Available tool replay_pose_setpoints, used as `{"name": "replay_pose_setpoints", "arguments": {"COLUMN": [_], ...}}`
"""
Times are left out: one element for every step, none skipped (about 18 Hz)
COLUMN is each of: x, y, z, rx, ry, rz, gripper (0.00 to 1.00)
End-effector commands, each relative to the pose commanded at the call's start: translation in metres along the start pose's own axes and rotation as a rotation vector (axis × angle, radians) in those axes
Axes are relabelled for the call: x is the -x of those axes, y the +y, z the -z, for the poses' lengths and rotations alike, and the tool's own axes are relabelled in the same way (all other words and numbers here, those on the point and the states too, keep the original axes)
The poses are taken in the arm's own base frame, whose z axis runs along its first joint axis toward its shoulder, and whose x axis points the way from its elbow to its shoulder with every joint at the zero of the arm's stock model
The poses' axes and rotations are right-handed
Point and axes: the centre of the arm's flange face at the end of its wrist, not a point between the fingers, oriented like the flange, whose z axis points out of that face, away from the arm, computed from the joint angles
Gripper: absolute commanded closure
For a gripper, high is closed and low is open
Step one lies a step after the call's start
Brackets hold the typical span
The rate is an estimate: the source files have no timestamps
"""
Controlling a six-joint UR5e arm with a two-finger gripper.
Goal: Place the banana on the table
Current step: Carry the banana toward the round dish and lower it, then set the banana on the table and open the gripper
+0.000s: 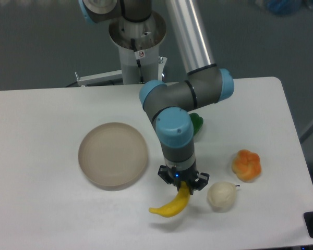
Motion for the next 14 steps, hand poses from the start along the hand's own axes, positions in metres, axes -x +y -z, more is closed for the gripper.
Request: {"name": "replay_pose_setpoints", "arguments": {"x": [-0.001, -0.002, -0.004, -0.005, -0.006, -0.007, -0.007, -0.008, -0.008, -0.008, -0.008, -0.008, -0.009, -0.009], "y": [0.0, 0.0, 0.001, 0.002, 0.001, 0.001, 0.001, 0.001, 0.001, 0.001, 0.001, 0.001, 0.001, 0.001], "z": [-0.004, -0.007, -0.013, -0.015, -0.017, -0.018, -0.021, -0.022, -0.023, -0.023, -0.025, -0.028, -0.029, -0.03], "rx": [0.005, 0.01, 0.018, 0.022, 0.024, 0.025, 0.029, 0.03, 0.031, 0.031, 0.032, 0.036, 0.037, 0.038], "ry": [0.003, 0.007, 0.011, 0.014, 0.016, 0.017, 0.02, 0.021, 0.022, 0.022, 0.023, 0.025, 0.026, 0.027], "rz": [-0.002, -0.001, -0.001, -0.001, -0.003, -0.003, -0.002, -0.004, -0.004, -0.004, -0.009, -0.009, -0.009, -0.008], "gripper": [0.62, 0.62, 0.62, 0.62, 0.62, 0.62, 0.62, 0.62, 0.61, 0.61, 0.61, 0.61, 0.61, 0.61]}}
